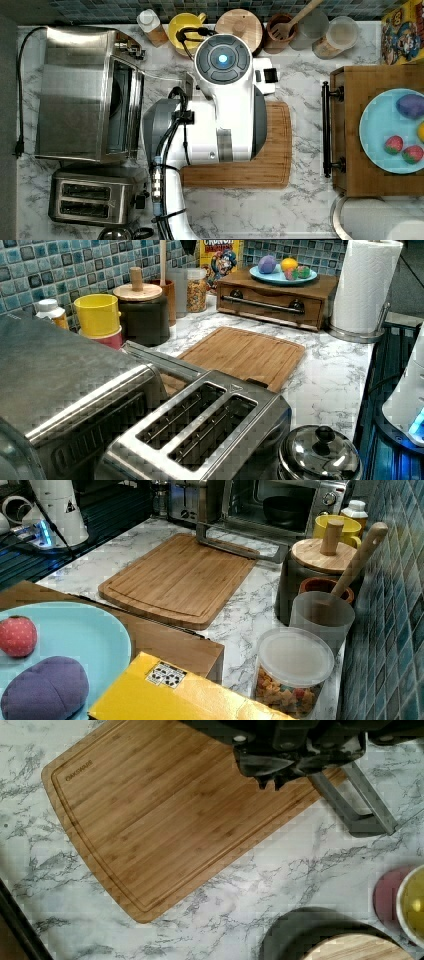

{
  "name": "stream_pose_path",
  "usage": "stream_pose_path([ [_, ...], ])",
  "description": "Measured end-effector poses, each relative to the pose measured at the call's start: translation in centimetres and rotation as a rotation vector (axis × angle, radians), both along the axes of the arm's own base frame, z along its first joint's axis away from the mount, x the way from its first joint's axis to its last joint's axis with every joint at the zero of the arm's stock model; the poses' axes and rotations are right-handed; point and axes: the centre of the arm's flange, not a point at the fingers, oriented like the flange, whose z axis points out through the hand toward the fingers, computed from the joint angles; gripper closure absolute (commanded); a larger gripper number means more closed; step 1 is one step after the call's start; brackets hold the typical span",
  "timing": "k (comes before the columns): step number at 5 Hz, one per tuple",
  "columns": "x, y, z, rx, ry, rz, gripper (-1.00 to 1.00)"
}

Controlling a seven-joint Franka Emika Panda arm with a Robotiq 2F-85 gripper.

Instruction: Close the oven.

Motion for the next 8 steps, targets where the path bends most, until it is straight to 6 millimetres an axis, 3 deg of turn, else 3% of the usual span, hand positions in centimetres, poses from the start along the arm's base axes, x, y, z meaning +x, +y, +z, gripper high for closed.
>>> stream_pose_path([
  [1, -0.1, -0.6, -0.8, 0.044, -0.077, 0.029, 1.00],
  [2, -2.0, -1.3, -2.9, 0.133, -0.151, 0.145, 1.00],
  [4, -7.2, -4.3, -9.4, 0.418, -0.229, 0.411, 1.00],
  [5, -8.5, -6.6, -12.8, 0.535, -0.184, 0.485, 1.00],
  [6, -9.1, -8.7, -15.8, 0.636, -0.195, 0.406, 1.00],
  [7, -9.0, -9.5, -17.9, 0.612, -0.321, 0.264, 1.00],
  [8, -9.9, -8.4, -19.7, 0.592, -0.403, 0.273, 1.00],
])
